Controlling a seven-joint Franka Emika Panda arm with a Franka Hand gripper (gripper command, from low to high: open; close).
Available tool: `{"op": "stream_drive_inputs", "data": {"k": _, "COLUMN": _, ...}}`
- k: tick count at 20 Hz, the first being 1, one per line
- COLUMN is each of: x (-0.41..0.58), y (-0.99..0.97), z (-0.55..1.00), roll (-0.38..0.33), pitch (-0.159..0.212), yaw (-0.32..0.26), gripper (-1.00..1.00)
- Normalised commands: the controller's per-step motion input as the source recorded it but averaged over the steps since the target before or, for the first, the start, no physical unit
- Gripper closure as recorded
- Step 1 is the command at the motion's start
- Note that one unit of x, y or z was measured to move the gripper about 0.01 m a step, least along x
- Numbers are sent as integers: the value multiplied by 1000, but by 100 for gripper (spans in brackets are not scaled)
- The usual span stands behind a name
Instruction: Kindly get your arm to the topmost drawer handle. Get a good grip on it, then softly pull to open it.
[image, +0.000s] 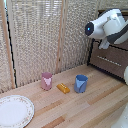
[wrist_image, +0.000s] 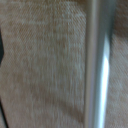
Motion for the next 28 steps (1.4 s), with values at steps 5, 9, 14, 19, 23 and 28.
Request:
{"op": "stream_drive_inputs", "data": {"k": 5, "x": -82, "y": -263, "z": 0, "roll": 3, "pitch": 0, "yaw": 71, "gripper": 100}}
{"op": "stream_drive_inputs", "data": {"k": 9, "x": -171, "y": -136, "z": 0, "roll": 28, "pitch": 0, "yaw": 40, "gripper": 100}}
{"op": "stream_drive_inputs", "data": {"k": 14, "x": -94, "y": -56, "z": 0, "roll": 37, "pitch": 0, "yaw": 10, "gripper": 100}}
{"op": "stream_drive_inputs", "data": {"k": 19, "x": -20, "y": 674, "z": -98, "roll": 0, "pitch": -3, "yaw": -1, "gripper": 100}}
{"op": "stream_drive_inputs", "data": {"k": 23, "x": 133, "y": 963, "z": -191, "roll": 0, "pitch": -1, "yaw": -33, "gripper": 100}}
{"op": "stream_drive_inputs", "data": {"k": 28, "x": 238, "y": 901, "z": -203, "roll": 0, "pitch": -5, "yaw": -97, "gripper": 100}}
